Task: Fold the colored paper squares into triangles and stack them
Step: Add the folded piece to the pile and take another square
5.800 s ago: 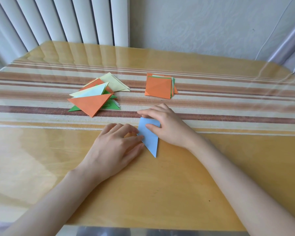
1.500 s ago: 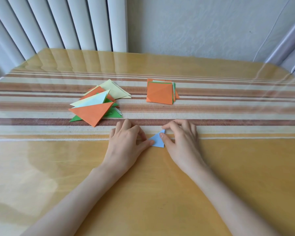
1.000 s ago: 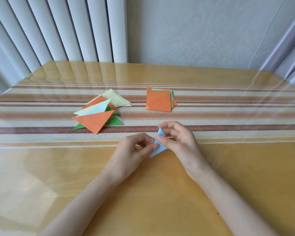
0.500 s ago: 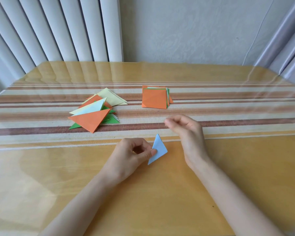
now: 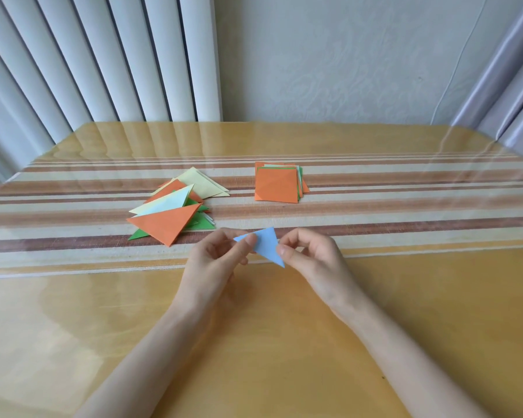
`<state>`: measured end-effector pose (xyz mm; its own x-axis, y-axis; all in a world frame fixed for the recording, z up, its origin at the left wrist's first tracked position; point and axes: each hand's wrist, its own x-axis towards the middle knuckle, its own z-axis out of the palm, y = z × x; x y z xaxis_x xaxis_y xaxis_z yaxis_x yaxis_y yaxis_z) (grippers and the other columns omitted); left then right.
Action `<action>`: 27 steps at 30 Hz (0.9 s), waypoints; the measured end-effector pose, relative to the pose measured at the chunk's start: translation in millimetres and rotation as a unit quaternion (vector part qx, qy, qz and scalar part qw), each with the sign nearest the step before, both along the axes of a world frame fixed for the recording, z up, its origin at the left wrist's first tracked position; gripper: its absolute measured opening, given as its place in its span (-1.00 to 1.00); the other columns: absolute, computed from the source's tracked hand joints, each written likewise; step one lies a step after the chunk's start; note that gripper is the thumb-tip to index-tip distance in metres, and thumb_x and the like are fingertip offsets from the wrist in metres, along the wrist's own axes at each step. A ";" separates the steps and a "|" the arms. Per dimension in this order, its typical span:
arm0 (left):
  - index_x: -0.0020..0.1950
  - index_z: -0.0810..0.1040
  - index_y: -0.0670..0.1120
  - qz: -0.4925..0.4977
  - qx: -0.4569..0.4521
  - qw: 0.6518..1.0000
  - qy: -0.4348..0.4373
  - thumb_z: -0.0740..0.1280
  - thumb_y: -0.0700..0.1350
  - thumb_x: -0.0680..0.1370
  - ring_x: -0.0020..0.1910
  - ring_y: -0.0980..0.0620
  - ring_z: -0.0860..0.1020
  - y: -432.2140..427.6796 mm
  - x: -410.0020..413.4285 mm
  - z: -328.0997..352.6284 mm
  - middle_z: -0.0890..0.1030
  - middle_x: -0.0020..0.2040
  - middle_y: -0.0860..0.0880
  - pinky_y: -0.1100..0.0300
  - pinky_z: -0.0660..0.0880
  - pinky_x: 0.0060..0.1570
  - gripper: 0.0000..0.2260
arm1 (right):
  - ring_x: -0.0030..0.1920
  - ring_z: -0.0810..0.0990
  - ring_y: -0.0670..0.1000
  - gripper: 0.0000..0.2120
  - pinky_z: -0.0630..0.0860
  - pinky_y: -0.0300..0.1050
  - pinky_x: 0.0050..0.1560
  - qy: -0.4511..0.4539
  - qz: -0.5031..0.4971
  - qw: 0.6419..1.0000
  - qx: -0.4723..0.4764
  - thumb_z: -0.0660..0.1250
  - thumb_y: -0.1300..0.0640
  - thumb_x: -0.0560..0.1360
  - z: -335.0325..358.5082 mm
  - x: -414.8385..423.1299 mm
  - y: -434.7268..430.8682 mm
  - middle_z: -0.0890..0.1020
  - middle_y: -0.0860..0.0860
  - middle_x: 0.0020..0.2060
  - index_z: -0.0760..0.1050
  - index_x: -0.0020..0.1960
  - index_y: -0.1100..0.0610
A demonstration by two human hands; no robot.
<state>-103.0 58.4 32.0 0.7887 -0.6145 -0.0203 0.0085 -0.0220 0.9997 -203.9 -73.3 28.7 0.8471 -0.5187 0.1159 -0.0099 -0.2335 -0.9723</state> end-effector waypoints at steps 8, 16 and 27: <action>-0.25 0.52 0.02 0.024 0.284 0.899 -0.333 0.36 0.03 0.52 -0.14 0.06 0.42 3.9 6.3 -17.4 0.53 -0.21 0.11 0.16 0.34 -0.20 -0.82 | -0.20 0.54 -0.07 -0.89 0.47 -0.19 -0.13 0.086 -0.093 0.979 -0.159 0.39 0.22 0.49 -17.8 3.3 -1.6 0.59 -0.06 -0.30 0.53 -0.21 0.11; 0.11 0.57 0.10 0.000 0.295 0.839 -0.458 0.30 0.08 0.54 0.03 -0.09 0.42 2.1 12.0 -31.4 0.37 -0.08 0.06 0.09 0.24 -0.06 -0.81 | -0.13 0.43 0.10 -0.67 0.43 -0.03 -0.15 0.075 -0.076 0.867 -0.487 0.28 0.25 0.40 -34.2 8.7 3.5 0.48 -0.04 -0.21 0.62 0.11 0.06; -0.22 0.71 0.05 0.017 0.316 0.740 -0.594 0.17 -0.01 0.46 -0.28 -0.12 0.49 1.4 4.2 -29.5 0.51 -0.26 -0.01 0.08 0.31 -0.29 -0.70 | 0.01 0.38 0.09 -0.61 0.26 -0.07 0.12 0.109 -0.041 0.812 -0.571 0.23 0.24 0.39 -33.1 -25.5 -12.9 0.52 0.04 -0.08 0.65 0.12 -0.02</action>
